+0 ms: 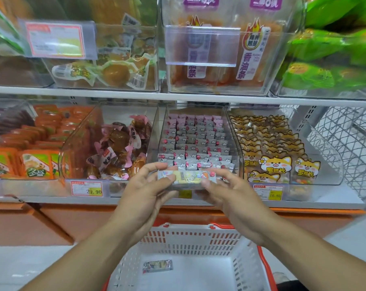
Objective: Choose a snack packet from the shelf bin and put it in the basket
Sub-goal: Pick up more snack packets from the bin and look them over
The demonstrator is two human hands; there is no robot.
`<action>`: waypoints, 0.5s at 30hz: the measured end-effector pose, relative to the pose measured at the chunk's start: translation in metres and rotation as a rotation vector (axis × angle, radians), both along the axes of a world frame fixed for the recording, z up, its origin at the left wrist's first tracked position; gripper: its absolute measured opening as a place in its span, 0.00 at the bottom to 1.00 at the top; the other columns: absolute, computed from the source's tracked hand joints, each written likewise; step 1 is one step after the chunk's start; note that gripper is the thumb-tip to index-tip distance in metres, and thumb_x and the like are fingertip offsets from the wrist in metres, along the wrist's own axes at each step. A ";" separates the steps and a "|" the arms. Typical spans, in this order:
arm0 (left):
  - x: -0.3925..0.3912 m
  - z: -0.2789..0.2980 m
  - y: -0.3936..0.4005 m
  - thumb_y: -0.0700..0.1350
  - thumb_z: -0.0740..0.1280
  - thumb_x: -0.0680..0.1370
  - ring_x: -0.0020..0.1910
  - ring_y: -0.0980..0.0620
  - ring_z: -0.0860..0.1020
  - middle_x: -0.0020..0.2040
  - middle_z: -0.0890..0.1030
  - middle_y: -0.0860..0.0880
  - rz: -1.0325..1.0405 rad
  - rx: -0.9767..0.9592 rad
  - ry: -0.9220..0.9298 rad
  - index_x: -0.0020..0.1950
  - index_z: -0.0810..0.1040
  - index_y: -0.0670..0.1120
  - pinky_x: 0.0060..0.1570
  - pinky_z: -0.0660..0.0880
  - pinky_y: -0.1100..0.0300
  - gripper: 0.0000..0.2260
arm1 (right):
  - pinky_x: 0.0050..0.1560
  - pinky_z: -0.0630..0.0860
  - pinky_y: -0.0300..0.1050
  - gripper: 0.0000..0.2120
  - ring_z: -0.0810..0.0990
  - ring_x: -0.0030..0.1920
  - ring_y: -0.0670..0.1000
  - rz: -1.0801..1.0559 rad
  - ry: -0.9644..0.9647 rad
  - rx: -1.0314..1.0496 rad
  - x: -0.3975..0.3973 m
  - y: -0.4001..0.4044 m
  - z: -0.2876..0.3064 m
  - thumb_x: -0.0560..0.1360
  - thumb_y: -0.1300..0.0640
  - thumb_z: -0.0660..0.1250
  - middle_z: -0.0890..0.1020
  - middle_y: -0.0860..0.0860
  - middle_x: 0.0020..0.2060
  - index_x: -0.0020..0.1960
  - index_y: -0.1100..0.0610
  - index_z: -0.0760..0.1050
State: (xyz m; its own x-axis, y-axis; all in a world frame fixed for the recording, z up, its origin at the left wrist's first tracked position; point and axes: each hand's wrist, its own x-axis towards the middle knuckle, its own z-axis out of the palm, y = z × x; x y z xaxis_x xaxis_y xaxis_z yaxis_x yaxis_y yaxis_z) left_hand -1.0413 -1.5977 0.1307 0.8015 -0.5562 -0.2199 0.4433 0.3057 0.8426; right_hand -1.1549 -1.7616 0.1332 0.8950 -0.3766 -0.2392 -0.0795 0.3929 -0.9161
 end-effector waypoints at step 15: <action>-0.001 -0.006 -0.005 0.48 0.72 0.78 0.60 0.70 0.65 0.63 0.69 0.68 -0.086 0.763 -1.025 0.68 0.70 0.62 0.64 0.61 0.67 0.22 | 0.39 0.77 0.36 0.12 0.82 0.44 0.43 -0.377 -0.067 -0.969 0.149 -0.040 0.025 0.77 0.62 0.72 0.84 0.43 0.47 0.54 0.49 0.76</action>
State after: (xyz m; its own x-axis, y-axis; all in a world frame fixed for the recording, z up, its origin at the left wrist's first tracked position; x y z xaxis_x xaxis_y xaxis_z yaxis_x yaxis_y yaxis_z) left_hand -1.0422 -1.6027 0.1245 0.7605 -0.6211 0.1893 -0.5158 -0.4008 0.7572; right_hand -1.0061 -1.8019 0.1582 0.6794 -0.6388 0.3610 -0.0415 -0.5246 -0.8504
